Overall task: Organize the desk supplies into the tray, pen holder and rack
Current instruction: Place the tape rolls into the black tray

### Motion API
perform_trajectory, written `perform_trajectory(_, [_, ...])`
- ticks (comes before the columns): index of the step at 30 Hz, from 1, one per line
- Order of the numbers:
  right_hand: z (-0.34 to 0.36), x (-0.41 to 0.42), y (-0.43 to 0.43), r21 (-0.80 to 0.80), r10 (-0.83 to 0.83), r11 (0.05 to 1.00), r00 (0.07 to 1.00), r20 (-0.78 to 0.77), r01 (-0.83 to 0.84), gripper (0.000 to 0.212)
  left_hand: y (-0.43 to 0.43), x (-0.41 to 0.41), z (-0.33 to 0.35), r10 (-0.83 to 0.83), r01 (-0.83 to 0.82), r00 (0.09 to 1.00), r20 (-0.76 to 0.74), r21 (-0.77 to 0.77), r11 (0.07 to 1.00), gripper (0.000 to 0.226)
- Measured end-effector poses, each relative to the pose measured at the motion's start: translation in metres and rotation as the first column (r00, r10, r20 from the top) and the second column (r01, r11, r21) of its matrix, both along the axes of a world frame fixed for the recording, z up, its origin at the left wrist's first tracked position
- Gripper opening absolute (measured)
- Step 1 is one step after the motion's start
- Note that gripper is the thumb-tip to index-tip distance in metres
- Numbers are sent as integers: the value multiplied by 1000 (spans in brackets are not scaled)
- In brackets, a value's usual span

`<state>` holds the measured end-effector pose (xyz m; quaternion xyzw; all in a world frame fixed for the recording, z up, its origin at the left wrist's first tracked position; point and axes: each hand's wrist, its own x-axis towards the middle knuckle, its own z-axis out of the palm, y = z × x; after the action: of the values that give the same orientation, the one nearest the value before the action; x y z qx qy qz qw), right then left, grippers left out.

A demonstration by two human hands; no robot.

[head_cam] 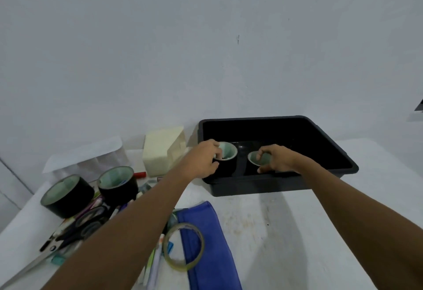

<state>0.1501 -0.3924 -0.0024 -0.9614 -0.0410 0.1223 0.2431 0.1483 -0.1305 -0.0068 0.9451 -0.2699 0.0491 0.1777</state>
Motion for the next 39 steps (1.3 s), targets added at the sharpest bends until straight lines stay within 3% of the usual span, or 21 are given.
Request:
perform_trajectory(4, [-4,1,-3,4,64,998,998,-3,-64,46,-8,6,-3,10,7,998,-68,254,967,16])
perform_trajectory(6, [-5,2,0,9,87,996,996,0,-87,50,-8,8,-6,36,-1,992,-118,283,959,13])
perform_trajectory(11, [-12,1,1,11,77,997,997,24,-77,56,-8,7,-12,86,-34,976,-201,248,968,34])
perform_trajectory(17, [-14,-3,12,19,83,996,995,61,-84,57,5,8,-25,95,-74,992,-84,228,971,39])
perform_trajectory(22, [-18,-4,31,2,76,997,994,81,-76,53,25,7,-28,98,-79,992,-82,215,973,40])
perform_trajectory(25, [-19,-5,35,-25,48,999,991,124,-45,54,30,-1,-29,70,-73,997,27,112,991,39])
perform_trajectory(28, [-20,-6,40,-80,57,996,984,169,-44,66,40,-17,-25,90,-92,984,151,5,996,54])
perform_trajectory(30, [-16,-7,48,-110,64,993,972,224,-40,63,57,-25,-20,122,-124,972,199,-3,992,49])
perform_trajectory(34, [-11,-10,93,-11,115,993,921,373,-120,41,122,-42,-13,221,-221,951,218,-23,975,38])
perform_trajectory(39, [-10,-32,199,84,291,914,783,549,-398,29,215,-75,-14,396,-393,895,207,-57,918,34])
